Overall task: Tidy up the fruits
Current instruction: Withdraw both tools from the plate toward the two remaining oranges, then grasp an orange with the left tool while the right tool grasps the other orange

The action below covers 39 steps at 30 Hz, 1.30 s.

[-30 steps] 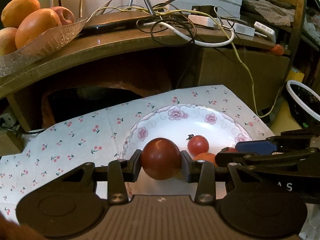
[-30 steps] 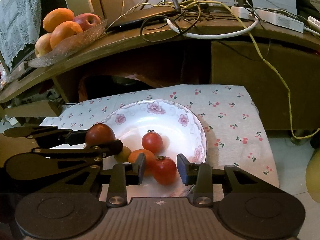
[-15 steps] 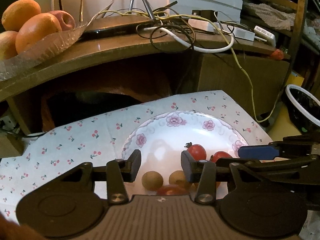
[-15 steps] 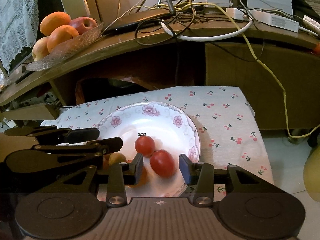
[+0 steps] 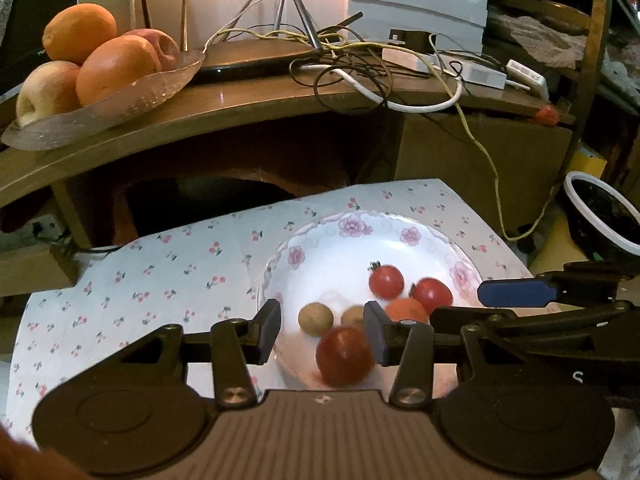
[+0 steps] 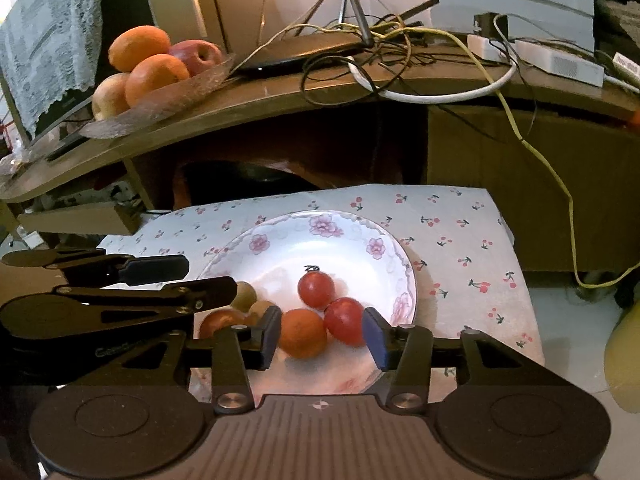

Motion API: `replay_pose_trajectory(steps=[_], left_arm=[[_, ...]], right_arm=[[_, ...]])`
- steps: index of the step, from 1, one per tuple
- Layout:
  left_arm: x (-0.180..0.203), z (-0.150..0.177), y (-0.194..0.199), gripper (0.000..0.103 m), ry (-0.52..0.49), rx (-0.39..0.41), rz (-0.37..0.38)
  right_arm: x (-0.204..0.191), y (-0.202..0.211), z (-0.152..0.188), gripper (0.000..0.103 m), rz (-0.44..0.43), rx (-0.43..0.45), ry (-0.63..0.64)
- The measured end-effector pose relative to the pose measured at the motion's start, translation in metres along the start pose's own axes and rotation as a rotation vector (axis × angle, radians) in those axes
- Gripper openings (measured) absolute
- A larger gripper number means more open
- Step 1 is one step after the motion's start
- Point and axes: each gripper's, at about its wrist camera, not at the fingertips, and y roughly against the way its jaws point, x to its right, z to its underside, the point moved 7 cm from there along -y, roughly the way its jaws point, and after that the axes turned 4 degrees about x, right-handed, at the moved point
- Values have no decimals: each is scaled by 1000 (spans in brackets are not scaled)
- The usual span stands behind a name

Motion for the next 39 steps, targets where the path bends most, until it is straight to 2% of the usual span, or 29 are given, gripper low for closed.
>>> replay_pose_trajectory(steps=[8, 15, 22, 32, 39], left_arm=[[-1, 24, 38, 55, -2, -24, 0], [6, 52, 50, 55, -21, -85, 11], [13, 69, 42, 55, -52, -134, 23], [25, 78, 21, 55, -105, -175, 57], [33, 81, 5, 55, -101, -185, 88]], right_arm=[[-15, 22, 18, 49, 3, -35, 30], [-25, 40, 42, 49, 15, -96, 36], [-30, 41, 61, 49, 51, -156, 50], [-18, 25, 59, 49, 67, -196, 51], [-16, 21, 58, 49, 54, -208, 59]])
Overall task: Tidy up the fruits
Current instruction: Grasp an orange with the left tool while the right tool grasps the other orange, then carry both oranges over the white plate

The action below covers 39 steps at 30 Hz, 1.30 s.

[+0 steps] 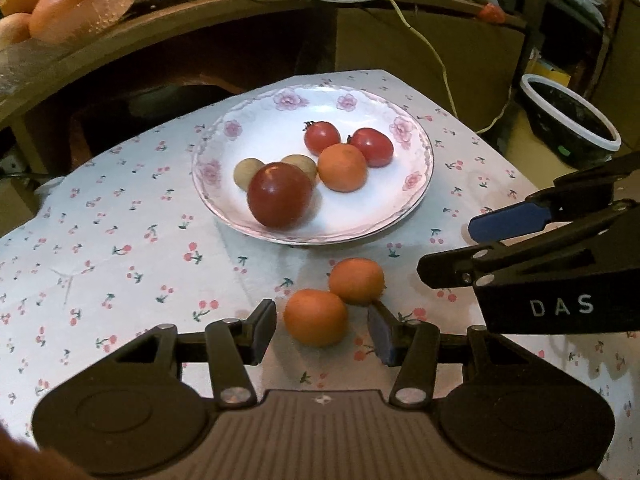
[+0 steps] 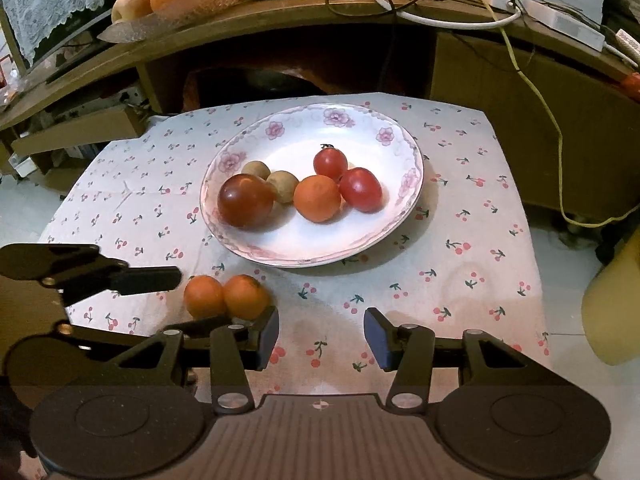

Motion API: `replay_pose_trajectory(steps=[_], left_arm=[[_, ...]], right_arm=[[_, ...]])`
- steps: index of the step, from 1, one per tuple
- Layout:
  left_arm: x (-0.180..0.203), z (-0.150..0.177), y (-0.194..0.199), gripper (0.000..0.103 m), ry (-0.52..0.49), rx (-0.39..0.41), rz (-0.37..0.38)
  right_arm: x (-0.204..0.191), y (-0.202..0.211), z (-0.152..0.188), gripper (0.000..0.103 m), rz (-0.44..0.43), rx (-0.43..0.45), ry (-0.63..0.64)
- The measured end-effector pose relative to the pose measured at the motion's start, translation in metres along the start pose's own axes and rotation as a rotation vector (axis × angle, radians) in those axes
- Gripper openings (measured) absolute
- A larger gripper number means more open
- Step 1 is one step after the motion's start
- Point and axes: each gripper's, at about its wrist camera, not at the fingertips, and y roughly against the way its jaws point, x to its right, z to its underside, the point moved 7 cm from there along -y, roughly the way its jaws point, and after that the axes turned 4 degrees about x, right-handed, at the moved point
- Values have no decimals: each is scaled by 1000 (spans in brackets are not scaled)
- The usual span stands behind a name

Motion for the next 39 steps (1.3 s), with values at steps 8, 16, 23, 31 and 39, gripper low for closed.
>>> replay_pose_trajectory(steps=[8, 16, 23, 31, 39], left_arm=[[-5, 2, 3, 39, 11, -5, -4], [-19, 6, 18, 39, -7, 8, -29], [-32, 15, 23, 39, -25, -15, -58], [-43, 21, 28, 39, -28, -18, -65], [-43, 25, 26, 39, -33, -26, -63]], right_arm=[[1, -1, -1, 49, -18, -6, -4], [-12, -6, -4, 50, -66, -1, 9], [-34, -15, -3, 50, -124, -7, 51], [-51, -12, -5, 50, -195, -11, 87], [-58, -25, 0, 49, -179, -36, 116]])
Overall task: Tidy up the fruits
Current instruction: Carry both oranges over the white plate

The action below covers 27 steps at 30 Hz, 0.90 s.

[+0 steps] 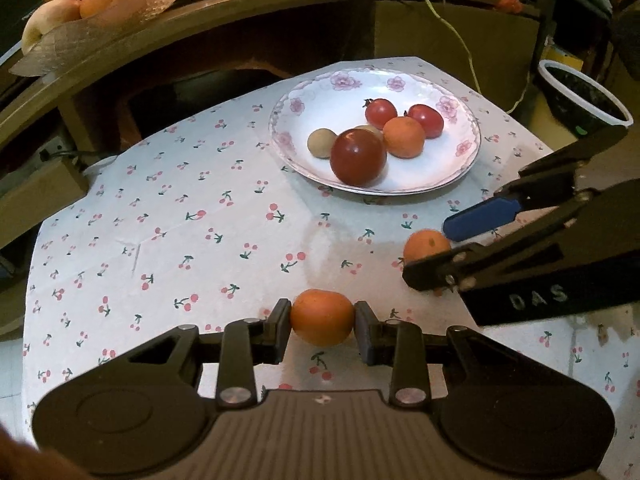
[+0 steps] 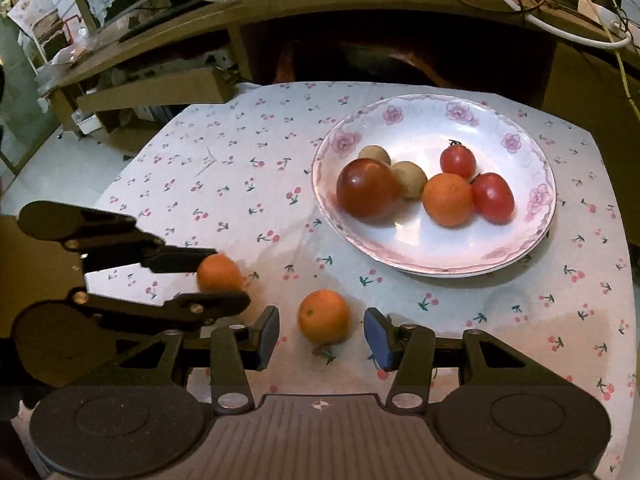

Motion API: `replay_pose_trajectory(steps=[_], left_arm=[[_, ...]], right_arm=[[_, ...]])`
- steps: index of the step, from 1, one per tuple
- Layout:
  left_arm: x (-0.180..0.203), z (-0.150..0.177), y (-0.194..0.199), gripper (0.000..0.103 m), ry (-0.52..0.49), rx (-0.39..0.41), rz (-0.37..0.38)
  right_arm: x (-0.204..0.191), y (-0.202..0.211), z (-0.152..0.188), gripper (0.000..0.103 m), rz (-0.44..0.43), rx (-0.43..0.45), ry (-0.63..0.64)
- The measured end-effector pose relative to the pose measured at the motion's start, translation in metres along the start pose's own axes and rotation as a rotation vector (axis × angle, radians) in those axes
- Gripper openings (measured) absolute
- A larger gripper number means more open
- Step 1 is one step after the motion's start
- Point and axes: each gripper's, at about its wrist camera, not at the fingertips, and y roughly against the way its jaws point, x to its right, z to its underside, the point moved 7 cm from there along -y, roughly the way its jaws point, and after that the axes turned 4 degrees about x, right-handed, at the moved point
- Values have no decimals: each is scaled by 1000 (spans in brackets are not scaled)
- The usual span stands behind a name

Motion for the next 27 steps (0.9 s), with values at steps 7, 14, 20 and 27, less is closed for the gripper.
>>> replay_pose_trajectory(steps=[7, 14, 20, 27], left_arm=[[4, 2, -5, 39, -13, -14, -6], [4, 2, -6, 39, -12, -12, -9], [8, 0, -6, 39, -23, -11, -7], [11, -3, -4, 39, -36, -5, -10]], right_arm=[[4, -7, 1, 42, 32, -14, 9], [2, -7, 1, 30, 44, -21, 31], [0, -6, 1, 30, 45, -20, 41], [0, 0, 1, 30, 58, -12, 53]])
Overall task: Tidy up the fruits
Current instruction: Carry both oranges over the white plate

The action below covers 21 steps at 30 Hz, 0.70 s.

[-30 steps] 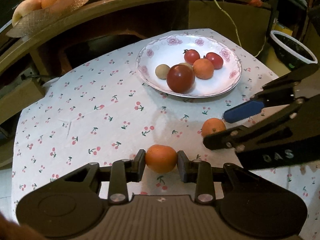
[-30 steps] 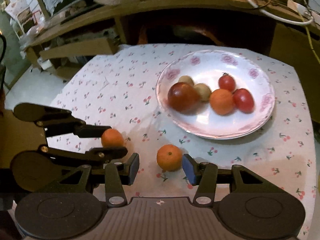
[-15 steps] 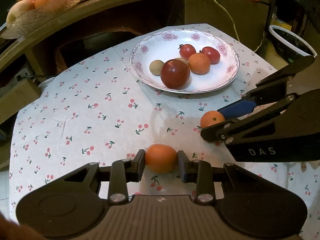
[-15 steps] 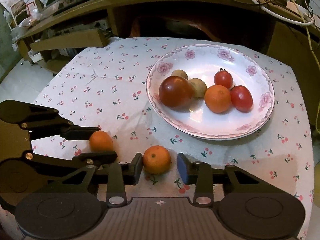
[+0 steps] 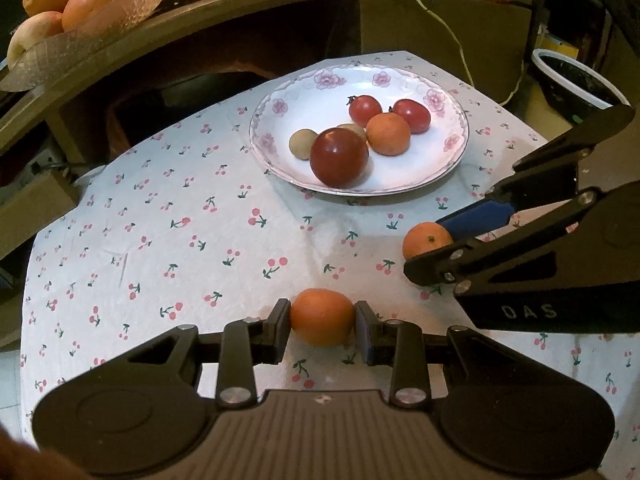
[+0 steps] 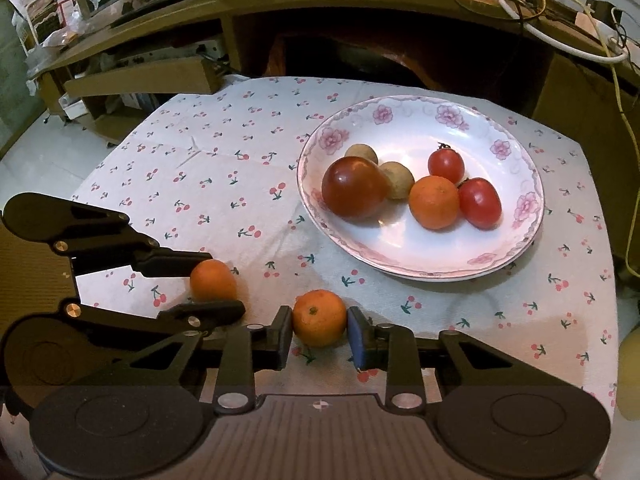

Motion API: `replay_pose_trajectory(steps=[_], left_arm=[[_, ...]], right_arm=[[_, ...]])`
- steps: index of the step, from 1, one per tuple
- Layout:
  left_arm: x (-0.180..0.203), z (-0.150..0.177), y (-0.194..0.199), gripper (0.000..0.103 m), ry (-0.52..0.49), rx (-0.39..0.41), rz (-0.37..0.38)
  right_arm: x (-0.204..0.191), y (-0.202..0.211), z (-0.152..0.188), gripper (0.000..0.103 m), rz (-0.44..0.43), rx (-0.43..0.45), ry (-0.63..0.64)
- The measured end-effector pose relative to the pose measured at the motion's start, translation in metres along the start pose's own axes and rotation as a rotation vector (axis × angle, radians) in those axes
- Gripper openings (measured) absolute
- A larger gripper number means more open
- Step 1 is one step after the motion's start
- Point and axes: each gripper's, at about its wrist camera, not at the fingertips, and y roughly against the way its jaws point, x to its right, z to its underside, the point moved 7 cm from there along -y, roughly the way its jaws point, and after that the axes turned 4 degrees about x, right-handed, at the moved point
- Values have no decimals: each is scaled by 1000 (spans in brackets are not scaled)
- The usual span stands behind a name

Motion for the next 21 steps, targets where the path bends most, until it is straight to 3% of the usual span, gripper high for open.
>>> replay_pose_trajectory(steps=[21], left_arm=[[5, -1, -5, 39, -27, -5, -14]], right_arm=[[4, 3, 13, 31, 22, -26, 28]])
